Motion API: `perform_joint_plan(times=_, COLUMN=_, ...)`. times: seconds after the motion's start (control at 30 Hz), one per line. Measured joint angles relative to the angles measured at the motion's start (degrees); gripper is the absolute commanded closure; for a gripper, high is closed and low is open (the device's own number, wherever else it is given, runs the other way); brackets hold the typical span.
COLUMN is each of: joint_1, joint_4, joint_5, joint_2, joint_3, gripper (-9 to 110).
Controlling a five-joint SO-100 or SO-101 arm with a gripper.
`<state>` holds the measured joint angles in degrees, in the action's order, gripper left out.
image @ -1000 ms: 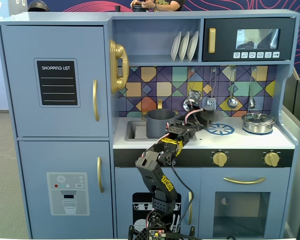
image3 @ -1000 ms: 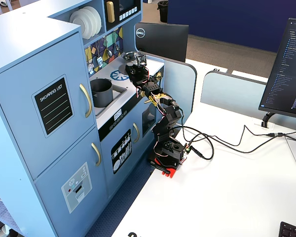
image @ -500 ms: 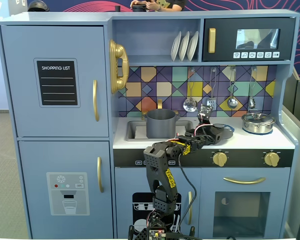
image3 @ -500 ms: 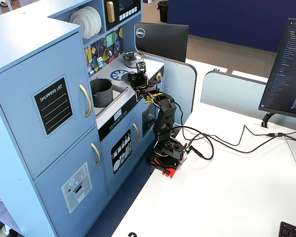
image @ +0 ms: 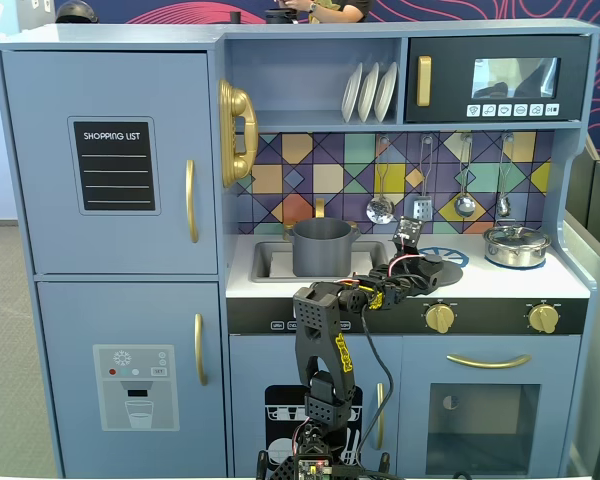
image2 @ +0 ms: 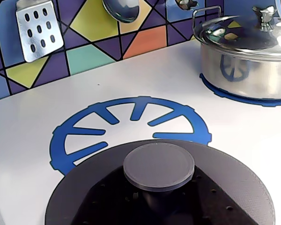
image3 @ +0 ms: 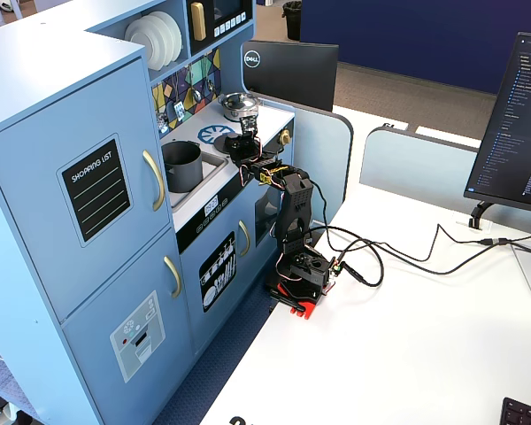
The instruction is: Take off the lid from the gray recipient and place it on the counter
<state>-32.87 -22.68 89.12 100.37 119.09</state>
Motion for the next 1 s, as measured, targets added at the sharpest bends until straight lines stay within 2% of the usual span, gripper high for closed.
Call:
perform_joint_plan(times=0.1, joint_1=0.0, joint_4=-1.0, joint_5=-0.7, joint_2=0.1, joint_3=1.0, gripper=70)
perform_joint_plan(times=0.2, joint_1=-0.3, joint_4=-2.1, joint_5=-0.7, joint_2=0.5, joint_3=2.1, gripper=63)
perform_joint_plan(times=0.47, joint_1=-1.9, joint_4=-1.1, joint_5=0.9, joint_2=2.5, joint_3=3.0, gripper=65)
perform_joint_plan(times=0.8, joint_1=-2.5, joint_4=5.7, joint_5=2.8, joint_2=7.7, joint_3=-0.7, gripper=70)
perform_joint_plan(times=1.0, joint_1=1.1, joint_4=17.4, joint_5=3.4, joint_2=19.0, joint_3=-2.5, gripper=87)
